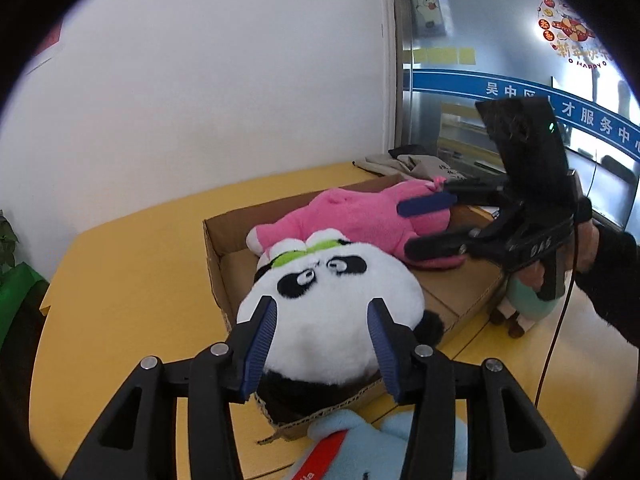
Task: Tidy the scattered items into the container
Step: 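Lower the panda into the box beside the pink bear and open both grippers, then pull both grippers back out of the box, then close both grippers on the light-blue plush bear with red headband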
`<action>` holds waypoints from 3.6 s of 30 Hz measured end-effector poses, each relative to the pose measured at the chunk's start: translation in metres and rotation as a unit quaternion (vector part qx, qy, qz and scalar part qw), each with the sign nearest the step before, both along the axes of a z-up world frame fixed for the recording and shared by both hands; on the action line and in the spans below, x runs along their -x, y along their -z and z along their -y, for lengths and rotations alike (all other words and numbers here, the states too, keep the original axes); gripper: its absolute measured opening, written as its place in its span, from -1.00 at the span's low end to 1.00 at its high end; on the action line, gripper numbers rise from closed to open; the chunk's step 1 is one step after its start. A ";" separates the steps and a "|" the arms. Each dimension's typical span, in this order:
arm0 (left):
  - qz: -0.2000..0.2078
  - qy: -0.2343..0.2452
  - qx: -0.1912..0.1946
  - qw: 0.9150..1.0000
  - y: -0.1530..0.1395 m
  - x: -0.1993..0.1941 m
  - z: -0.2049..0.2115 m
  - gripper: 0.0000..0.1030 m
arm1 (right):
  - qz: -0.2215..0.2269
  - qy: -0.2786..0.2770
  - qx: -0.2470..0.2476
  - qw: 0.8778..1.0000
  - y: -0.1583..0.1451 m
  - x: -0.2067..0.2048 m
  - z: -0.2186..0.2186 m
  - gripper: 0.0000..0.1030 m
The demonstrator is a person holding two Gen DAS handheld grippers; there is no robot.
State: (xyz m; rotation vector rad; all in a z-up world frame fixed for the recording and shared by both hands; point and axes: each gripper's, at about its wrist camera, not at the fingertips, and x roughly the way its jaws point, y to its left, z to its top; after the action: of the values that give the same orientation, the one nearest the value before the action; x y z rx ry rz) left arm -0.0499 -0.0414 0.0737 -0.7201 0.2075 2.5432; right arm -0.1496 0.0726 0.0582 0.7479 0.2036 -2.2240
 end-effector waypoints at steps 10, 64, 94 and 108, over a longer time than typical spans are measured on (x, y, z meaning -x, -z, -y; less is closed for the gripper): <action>0.118 -0.038 -0.012 0.992 0.044 0.064 -0.006 0.10 | 0.109 0.018 -0.001 0.994 0.048 0.012 0.020 0.27; 0.012 -0.150 -0.078 0.986 0.066 0.014 -0.124 0.63 | -0.076 0.382 -0.025 0.921 0.087 -0.074 -0.097 0.99; 0.023 -0.276 -0.019 0.961 0.024 -0.082 0.004 0.63 | -0.054 0.278 0.021 0.959 0.066 -0.102 -0.062 1.00; 0.138 -0.229 -0.167 0.949 0.096 -0.082 0.045 0.63 | 0.147 0.060 0.092 0.983 0.134 -0.122 0.057 1.00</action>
State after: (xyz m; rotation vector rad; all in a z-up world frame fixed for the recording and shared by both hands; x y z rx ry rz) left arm 0.0317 -0.0863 -0.0219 -1.0685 -0.5319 2.7505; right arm -0.0281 0.0152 -0.0754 0.9943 -0.1945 -2.1746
